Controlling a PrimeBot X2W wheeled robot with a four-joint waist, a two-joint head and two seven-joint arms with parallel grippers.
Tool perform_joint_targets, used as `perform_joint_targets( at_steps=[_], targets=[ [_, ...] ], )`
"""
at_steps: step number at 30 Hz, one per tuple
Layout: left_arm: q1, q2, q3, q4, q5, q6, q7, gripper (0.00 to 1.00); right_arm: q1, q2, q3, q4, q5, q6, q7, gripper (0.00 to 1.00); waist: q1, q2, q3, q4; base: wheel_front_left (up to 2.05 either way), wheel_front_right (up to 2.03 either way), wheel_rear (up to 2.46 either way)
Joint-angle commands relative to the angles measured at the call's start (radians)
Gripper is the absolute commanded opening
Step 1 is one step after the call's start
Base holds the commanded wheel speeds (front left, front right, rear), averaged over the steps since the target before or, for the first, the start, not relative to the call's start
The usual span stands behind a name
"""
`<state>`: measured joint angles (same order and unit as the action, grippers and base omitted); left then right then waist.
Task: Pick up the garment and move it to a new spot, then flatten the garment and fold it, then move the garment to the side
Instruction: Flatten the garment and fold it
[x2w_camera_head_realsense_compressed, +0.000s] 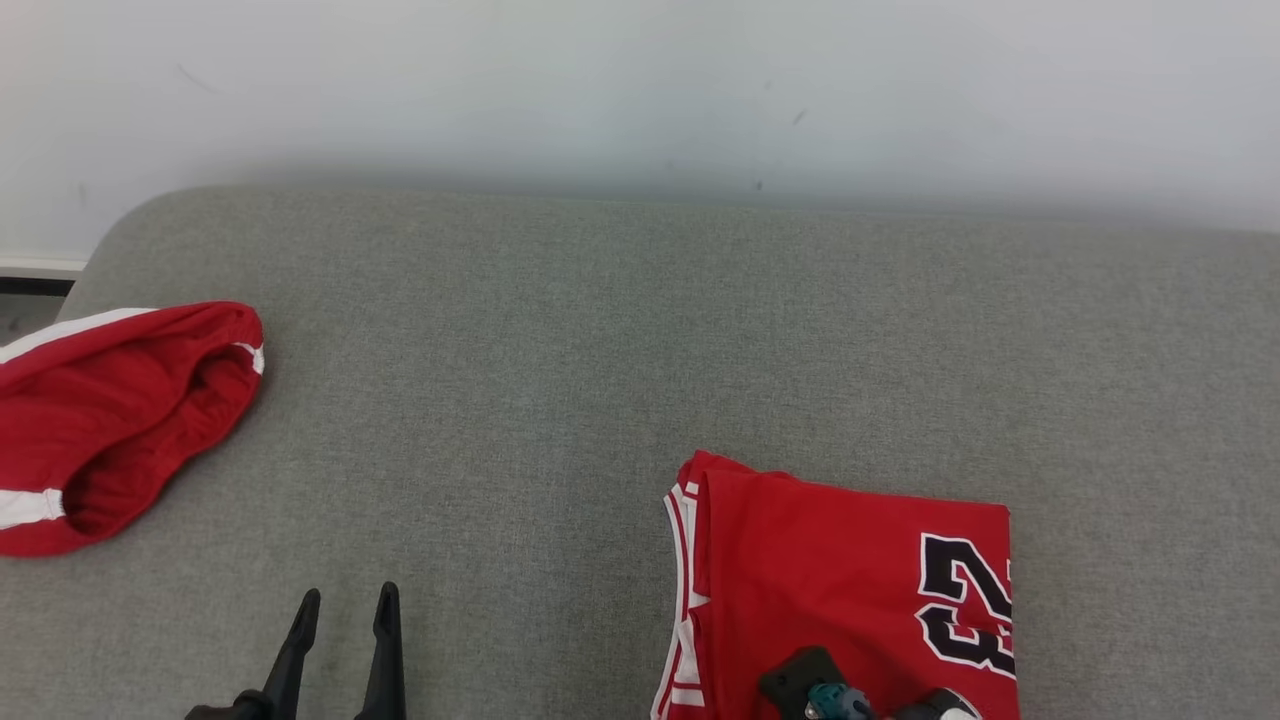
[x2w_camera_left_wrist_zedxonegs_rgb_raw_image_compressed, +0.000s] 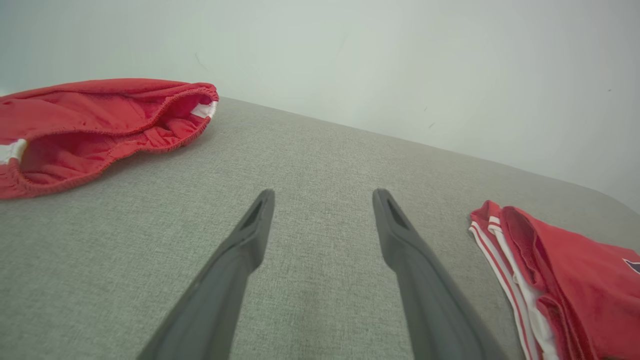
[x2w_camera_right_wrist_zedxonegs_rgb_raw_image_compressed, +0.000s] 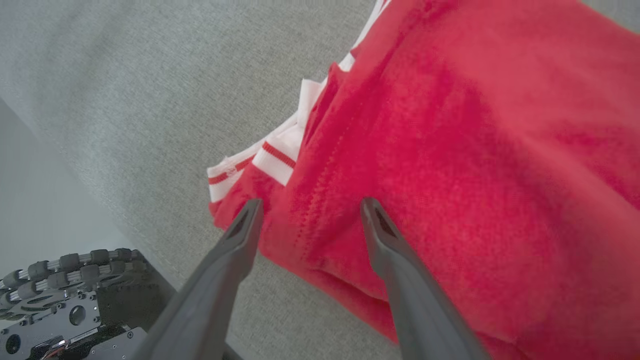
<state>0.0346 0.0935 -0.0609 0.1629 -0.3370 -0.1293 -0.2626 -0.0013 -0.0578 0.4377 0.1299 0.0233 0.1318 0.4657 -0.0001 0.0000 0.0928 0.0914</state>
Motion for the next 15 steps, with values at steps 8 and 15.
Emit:
perform_joint_targets(
  at_steps=[8,15],
  targets=[
    [-0.015,-0.002,-0.006,-0.002,0.001,-0.001,-0.003,1.0,-0.056,0.007,0.016,0.11,-0.026,-0.002,-0.065,0.0,0.0001,0.0,0.019,0.023,0.0,0.0,0.0],
    [-0.004,-0.002,-0.003,-0.006,-0.004,-0.001,-0.003,1.0,-0.097,0.009,0.057,0.181,0.037,-0.001,-0.139,0.0,0.0001,0.0,0.017,0.026,0.0,0.0,0.0]
  ],
)
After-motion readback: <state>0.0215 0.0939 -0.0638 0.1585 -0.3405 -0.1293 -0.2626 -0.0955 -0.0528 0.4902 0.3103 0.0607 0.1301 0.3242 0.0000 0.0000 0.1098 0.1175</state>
